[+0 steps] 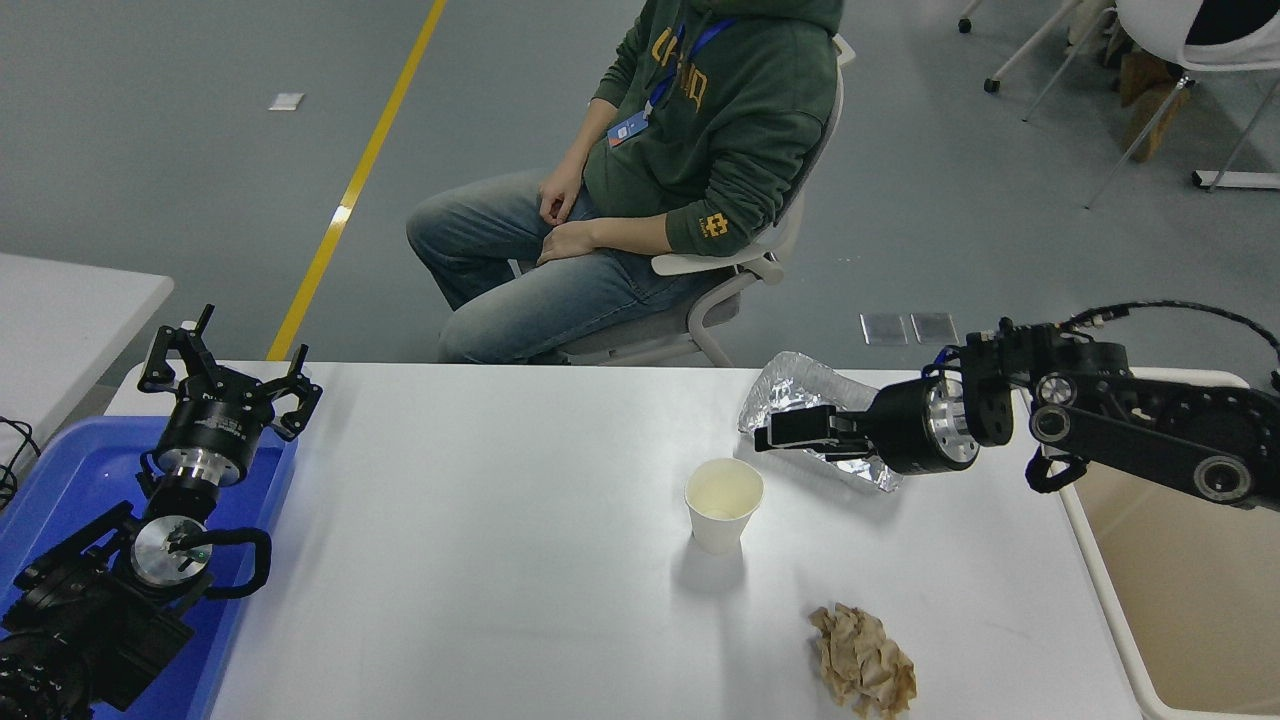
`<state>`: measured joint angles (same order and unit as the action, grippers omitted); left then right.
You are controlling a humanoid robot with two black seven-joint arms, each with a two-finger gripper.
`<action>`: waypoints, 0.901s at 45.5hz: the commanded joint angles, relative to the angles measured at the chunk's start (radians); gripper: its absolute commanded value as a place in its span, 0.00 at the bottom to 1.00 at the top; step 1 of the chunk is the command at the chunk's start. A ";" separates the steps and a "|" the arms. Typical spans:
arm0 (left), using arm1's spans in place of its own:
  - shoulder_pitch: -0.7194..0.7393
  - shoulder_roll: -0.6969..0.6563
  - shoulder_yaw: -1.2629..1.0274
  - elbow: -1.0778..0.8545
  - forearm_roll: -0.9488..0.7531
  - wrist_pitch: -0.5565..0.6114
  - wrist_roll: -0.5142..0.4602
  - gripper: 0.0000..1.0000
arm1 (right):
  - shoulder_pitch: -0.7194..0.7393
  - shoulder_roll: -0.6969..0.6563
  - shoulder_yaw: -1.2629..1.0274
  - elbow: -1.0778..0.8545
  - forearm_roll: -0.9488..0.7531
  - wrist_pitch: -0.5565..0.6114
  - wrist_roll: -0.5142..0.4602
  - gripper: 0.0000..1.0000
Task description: Clean the table surface
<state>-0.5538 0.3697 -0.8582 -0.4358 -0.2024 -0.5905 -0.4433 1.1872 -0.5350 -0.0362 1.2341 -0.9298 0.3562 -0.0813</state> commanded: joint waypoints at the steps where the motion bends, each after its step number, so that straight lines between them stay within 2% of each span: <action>1: 0.000 0.000 0.001 0.000 0.000 0.000 0.000 1.00 | 0.035 0.061 -0.030 -0.027 0.032 0.007 -0.112 1.00; 6: 0.000 0.000 0.001 -0.001 -0.002 0.000 0.000 1.00 | 0.038 0.089 -0.031 -0.031 0.063 0.009 -0.138 1.00; 12: 0.000 0.000 0.001 0.000 0.000 0.000 0.000 1.00 | 0.025 0.147 -0.031 -0.074 0.075 0.004 -0.261 1.00; 18: 0.000 0.000 0.001 0.000 0.000 0.000 0.000 1.00 | -0.001 0.182 -0.030 -0.090 0.094 -0.003 -0.330 1.00; 25: 0.000 0.000 0.001 -0.001 0.000 0.000 0.000 1.00 | -0.020 0.248 -0.031 -0.151 0.141 -0.005 -0.336 1.00; 41: 0.000 0.000 0.001 0.000 0.000 0.000 0.000 1.00 | -0.034 0.331 -0.034 -0.243 0.127 0.000 -0.334 1.00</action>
<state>-0.5538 0.3697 -0.8577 -0.4360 -0.2025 -0.5906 -0.4433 1.1722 -0.2633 -0.0685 1.0531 -0.8020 0.3557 -0.4042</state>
